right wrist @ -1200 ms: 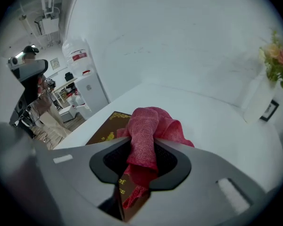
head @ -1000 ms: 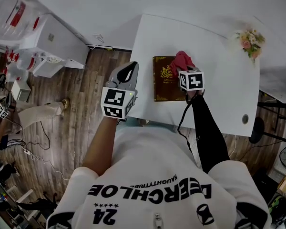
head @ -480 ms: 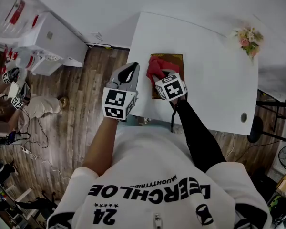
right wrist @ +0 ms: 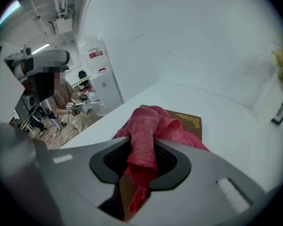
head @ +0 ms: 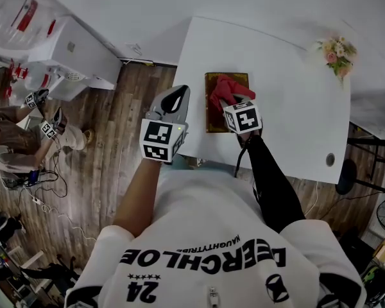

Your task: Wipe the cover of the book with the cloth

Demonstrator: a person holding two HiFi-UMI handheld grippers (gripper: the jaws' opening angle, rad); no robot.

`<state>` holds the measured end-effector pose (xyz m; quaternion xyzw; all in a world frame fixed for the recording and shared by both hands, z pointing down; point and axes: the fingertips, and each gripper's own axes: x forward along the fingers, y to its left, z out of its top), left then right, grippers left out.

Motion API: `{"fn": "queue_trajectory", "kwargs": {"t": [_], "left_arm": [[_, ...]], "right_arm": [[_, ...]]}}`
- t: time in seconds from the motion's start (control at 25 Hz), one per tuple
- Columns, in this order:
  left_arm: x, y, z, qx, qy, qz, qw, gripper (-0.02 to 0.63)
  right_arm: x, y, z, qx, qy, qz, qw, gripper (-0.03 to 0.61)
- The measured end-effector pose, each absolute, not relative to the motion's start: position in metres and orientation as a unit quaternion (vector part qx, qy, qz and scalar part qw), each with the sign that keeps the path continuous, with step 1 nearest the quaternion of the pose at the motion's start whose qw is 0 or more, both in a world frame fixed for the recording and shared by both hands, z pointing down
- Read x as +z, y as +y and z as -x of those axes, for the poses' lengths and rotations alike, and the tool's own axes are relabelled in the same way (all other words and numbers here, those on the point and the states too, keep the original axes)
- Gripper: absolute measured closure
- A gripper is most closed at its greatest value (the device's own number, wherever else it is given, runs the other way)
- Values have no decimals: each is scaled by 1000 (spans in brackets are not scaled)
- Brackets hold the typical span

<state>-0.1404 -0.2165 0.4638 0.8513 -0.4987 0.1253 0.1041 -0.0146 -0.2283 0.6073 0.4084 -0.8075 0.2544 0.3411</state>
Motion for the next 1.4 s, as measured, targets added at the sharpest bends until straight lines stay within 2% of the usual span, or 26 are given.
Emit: {"fn": "queue_trajectory", "kwargs": {"t": [0.52,0.76,1.0,1.4], "left_arm": [[467,-217,126,131,-488,-857,104,557],[465,-212,124,134,-485,-858,99,557],[464,-207,126,137,-485,-858,98,557],[463,-201,125,135,-484,-859,97,557]], "right_arm": [[605,-235,-53,259,-778,-469,328,477],[578,-222,-5,231,-831,-409,298,477],[597,-178,62,232,-854,-309,348,477],[608,-178,36,251,-826,-356,358,477]]}}
